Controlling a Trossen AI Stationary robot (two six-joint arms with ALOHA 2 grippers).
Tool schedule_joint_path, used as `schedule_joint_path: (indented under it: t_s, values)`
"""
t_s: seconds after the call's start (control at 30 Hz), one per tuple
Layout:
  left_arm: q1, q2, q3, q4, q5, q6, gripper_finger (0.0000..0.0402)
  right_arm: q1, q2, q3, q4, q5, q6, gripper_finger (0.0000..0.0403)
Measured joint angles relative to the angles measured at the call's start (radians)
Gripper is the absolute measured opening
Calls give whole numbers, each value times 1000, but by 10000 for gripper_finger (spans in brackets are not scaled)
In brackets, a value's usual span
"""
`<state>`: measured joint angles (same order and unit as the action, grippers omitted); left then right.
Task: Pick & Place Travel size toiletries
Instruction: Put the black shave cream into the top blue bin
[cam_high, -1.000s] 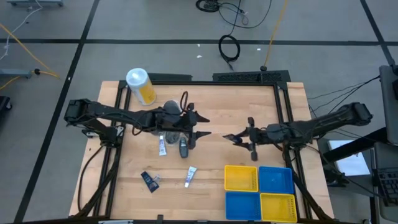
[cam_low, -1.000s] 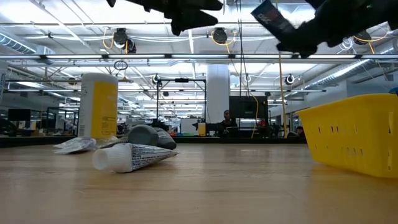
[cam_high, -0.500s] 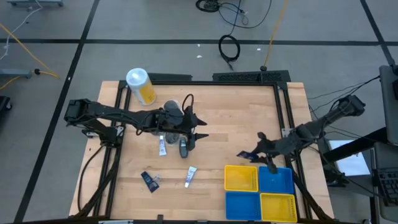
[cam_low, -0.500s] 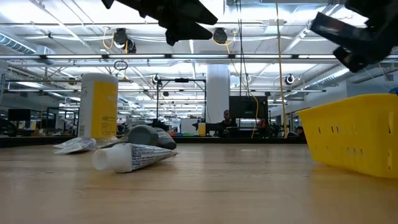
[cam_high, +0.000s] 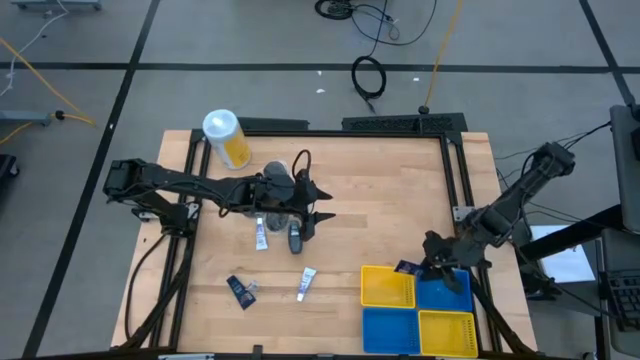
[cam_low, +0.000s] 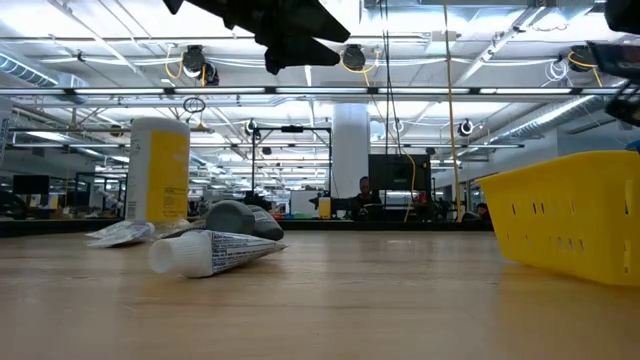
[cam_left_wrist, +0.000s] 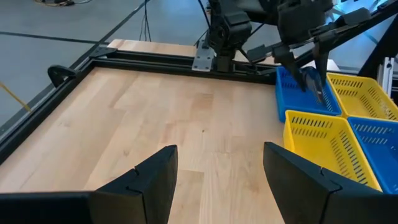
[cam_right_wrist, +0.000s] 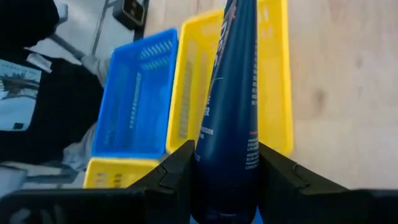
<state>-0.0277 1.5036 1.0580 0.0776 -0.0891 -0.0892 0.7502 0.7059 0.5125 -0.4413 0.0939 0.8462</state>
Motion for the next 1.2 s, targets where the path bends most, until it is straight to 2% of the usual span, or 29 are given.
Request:
schedule_joint_path:
  t_s: [0.4,0.6,0.87,1.13,1.2]
  values:
    - [0,0,0,0,-17,-1,234,122,0,0,-67,-149,341,118]
    - [0,0,0,0,-17,-1,234,199,0,0,-149,-149,516,118]
    - [0,0,0,0,-17,-1,234,283,-1,0,-147,-175,686,118]
    - [0,0,0,0,-17,-1,234,307,-1,0,-177,-154,767,118]
    - [0,0,0,0,-17,2,234,307,-1,0,-185,-154,784,129]
